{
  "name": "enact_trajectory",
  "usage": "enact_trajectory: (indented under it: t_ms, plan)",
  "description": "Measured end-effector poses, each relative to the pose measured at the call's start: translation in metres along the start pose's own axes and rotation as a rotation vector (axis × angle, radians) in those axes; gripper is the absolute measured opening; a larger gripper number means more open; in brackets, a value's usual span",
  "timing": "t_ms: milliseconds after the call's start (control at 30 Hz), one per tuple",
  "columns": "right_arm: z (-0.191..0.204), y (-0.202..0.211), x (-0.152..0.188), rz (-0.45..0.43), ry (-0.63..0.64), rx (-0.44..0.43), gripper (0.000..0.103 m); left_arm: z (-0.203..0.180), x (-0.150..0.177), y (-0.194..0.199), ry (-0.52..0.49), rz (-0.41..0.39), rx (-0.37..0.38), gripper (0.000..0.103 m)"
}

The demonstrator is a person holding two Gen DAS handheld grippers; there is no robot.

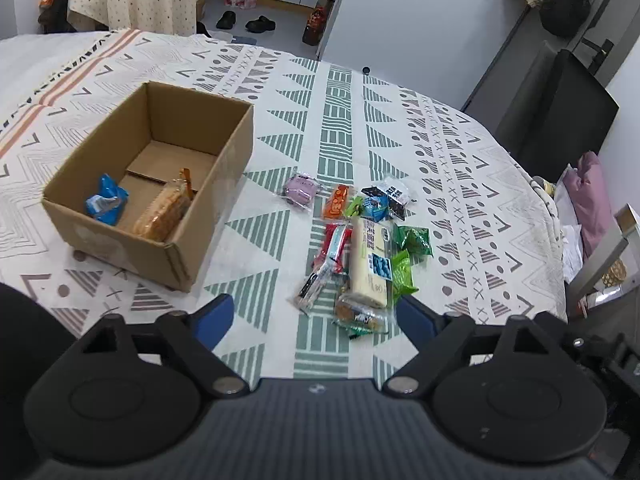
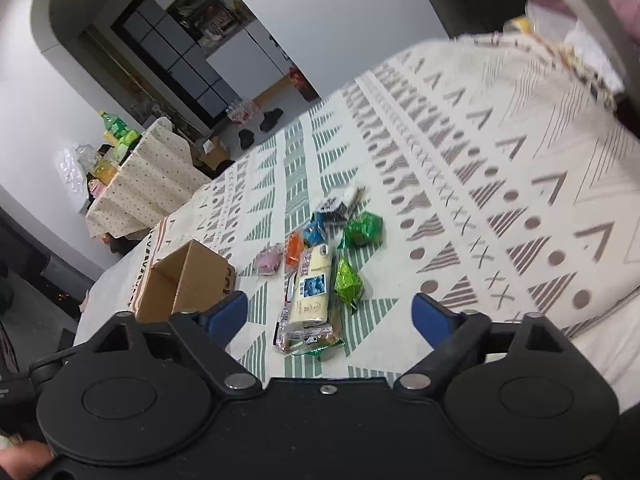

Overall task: Organize snacks
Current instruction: 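Move both tools back to the pile and grasp the white cake bar with the left gripper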

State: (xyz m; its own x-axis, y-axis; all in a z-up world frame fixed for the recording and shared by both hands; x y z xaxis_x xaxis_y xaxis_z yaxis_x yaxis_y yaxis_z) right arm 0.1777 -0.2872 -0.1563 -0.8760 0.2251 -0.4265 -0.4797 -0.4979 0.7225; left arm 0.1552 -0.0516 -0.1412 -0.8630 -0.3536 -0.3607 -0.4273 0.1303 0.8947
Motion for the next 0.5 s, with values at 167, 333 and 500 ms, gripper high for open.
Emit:
enact_trajectory:
  t_ms: [167,333,500]
  plan:
    - [-0.011,-0.023,-0.007,0.035,-0.063,-0.013,0.078,-0.010,-0.012,-0.020,0.003,0.012,0.034,0.076]
    - [-0.021,-0.042,-0.012,0.055,-0.125,-0.038,0.067,-0.022,-0.022,-0.044,0.009,0.040,0.061,0.070]
    - [-0.031,-0.065,-0.017,0.077,-0.177,-0.024,0.062,-0.032,-0.029,-0.071,0.019,0.081,0.068,0.068]
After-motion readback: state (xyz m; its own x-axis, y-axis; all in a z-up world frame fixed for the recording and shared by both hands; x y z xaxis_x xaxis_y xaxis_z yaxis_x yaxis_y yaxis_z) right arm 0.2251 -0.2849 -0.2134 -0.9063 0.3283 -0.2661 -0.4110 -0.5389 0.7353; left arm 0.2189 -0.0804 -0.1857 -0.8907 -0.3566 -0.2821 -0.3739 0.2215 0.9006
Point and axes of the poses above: each gripper's, at about its wrist camera, not at the fingertips, and y roughly against the way its jaws point, z to its left, x to its underside, the point moved 7 cm from there along -y, roughly the way its jaws point, and after that the axes turned 11 degrees about z, right-handed, at the moved point
